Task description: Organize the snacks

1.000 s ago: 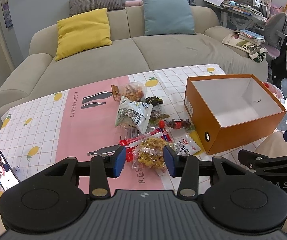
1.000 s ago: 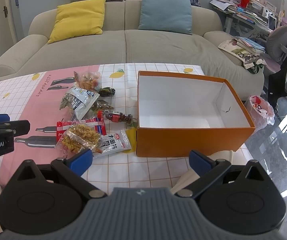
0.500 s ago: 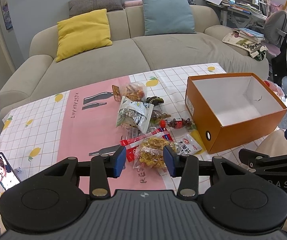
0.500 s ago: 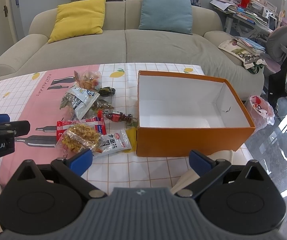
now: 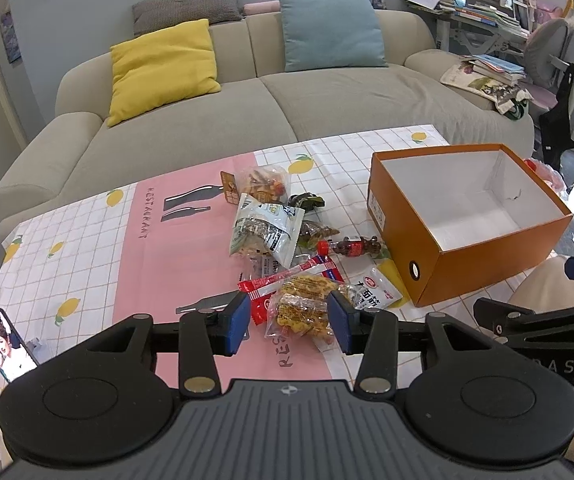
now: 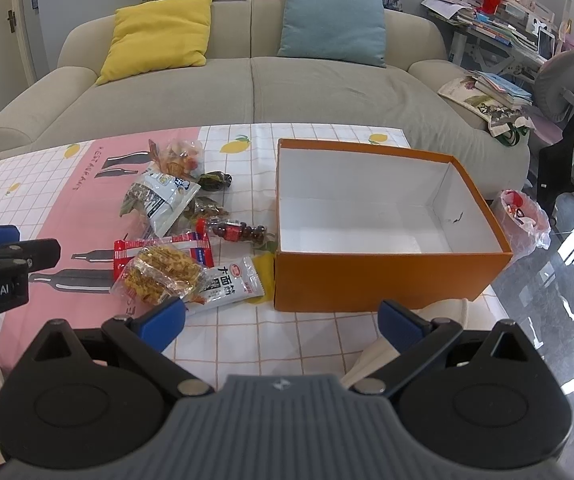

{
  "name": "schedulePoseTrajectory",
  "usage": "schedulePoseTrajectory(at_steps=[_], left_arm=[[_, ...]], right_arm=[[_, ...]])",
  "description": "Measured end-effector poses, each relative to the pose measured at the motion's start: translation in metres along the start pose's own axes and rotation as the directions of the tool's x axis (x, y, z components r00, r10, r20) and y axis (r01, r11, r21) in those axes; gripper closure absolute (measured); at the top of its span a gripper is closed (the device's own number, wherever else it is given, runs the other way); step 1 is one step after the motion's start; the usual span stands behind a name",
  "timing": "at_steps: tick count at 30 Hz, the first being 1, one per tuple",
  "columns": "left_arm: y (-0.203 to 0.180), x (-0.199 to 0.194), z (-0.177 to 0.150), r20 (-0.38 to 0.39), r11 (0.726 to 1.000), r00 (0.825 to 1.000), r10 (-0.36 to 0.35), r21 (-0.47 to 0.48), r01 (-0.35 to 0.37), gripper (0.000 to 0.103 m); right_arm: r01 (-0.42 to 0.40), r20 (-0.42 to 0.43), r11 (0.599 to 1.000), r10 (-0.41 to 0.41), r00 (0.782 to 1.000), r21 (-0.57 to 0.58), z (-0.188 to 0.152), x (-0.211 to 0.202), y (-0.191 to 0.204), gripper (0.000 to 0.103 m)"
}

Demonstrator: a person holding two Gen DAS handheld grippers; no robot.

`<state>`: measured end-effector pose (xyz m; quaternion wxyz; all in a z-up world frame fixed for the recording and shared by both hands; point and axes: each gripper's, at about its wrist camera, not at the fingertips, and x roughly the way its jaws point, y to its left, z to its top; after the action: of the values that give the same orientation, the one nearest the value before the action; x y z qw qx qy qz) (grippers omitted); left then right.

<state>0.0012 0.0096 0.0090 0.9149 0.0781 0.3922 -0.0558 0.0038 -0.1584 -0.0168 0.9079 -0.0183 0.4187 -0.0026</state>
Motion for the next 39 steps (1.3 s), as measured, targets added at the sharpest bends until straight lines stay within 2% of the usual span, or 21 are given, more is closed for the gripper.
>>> schedulePoseTrajectory(at_steps=[3, 5, 8, 10, 14, 18, 20, 24, 28, 35, 39], left_arm=[[0.0, 0.002, 0.0, 0.004, 0.999, 1.0, -0.001, 0.034, 0.0, 0.032], [0.002, 0.004, 0.0, 0.008, 0.999, 1.0, 0.001, 0.048, -0.002, 0.019], [0.008, 0.01, -0.002, 0.003, 0.999, 1.0, -0.015, 0.047, 0.015, 0.008], [0.013, 0.017, -0.004, -0.022, 0.999, 1.0, -0.02, 0.029, 0.021, 0.007], [0.026, 0.036, -0.011, -0.083, 0.999, 0.996, -0.044, -0.031, 0.041, 0.007], [0.04, 0.053, -0.015, -0.13, 0.993, 0.987, -0.092, -0.092, 0.081, 0.008], [0.045, 0.06, -0.015, -0.146, 0.99, 0.983, -0.108, -0.105, 0.093, 0.012], [0.052, 0.072, -0.013, -0.173, 0.987, 0.976, -0.129, -0.117, 0.11, 0.016], [0.061, 0.087, -0.015, -0.207, 0.985, 0.968, -0.139, -0.134, 0.112, 0.02], [0.072, 0.11, -0.016, -0.242, 0.984, 0.959, -0.148, -0.133, 0.119, 0.021], [0.075, 0.123, -0.014, -0.253, 0.981, 0.953, -0.164, -0.144, 0.131, 0.022]], right_arm=[[-0.016, 0.002, 1.0, 0.016, 1.0, 0.003, 0.001, 0.003, -0.002, 0.003], [-0.031, 0.007, 1.0, 0.031, 1.0, 0.006, 0.001, 0.006, -0.003, 0.003], [-0.046, 0.022, 0.999, 0.046, 0.999, 0.008, 0.002, 0.012, -0.006, 0.003], [-0.054, 0.032, 0.999, 0.054, 0.998, 0.004, 0.002, 0.019, -0.006, 0.005], [-0.103, 0.016, 0.994, 0.103, 0.995, -0.032, 0.001, 0.035, 0.002, 0.027], [-0.163, -0.003, 0.982, 0.164, 0.986, -0.09, -0.001, 0.052, 0.015, 0.034], [-0.191, -0.013, 0.973, 0.191, 0.982, -0.13, 0.0, 0.061, 0.024, 0.038], [-0.24, -0.028, 0.954, 0.239, 0.971, -0.18, 0.007, 0.08, 0.039, 0.036], [-0.264, -0.038, 0.936, 0.263, 0.964, -0.233, 0.011, 0.101, 0.058, 0.02], [-0.329, -0.091, 0.857, 0.321, 0.943, -0.397, 0.012, 0.143, 0.09, 0.009], [-0.38, -0.145, 0.818, 0.353, 0.924, -0.432, 0.016, 0.171, 0.099, 0.005]])
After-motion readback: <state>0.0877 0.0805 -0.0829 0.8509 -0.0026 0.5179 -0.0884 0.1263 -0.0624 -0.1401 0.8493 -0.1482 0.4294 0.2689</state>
